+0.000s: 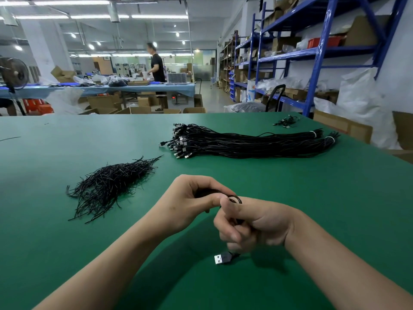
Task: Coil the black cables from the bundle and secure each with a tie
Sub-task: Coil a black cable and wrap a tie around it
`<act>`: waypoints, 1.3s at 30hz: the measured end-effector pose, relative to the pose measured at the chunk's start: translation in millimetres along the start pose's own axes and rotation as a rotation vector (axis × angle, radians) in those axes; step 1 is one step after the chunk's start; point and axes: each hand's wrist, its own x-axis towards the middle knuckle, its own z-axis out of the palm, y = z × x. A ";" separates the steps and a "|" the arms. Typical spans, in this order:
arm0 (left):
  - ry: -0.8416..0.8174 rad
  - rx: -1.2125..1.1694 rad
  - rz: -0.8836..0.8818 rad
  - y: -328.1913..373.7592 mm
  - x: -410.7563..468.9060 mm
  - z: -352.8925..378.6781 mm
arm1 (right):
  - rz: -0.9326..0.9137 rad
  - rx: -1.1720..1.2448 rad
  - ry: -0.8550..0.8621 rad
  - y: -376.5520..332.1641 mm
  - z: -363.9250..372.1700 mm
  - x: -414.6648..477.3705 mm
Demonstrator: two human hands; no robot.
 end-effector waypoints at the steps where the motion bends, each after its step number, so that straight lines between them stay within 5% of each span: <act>1: 0.020 0.001 0.010 -0.6 0.1 -0.8 | -0.007 0.010 0.016 -0.3 -2.1 -1.7; 19: -0.066 0.278 -0.148 -26.3 -3.2 -5.1 | -0.003 -0.456 0.777 8.8 -24.9 7.0; 32: 0.095 0.182 -0.228 -36.6 -2.9 -18.5 | -0.081 -0.895 0.789 14.1 -28.2 9.9; 39: -0.141 0.053 -0.404 -29.9 -9.2 -23.5 | 0.057 -1.399 0.802 19.7 -25.5 14.0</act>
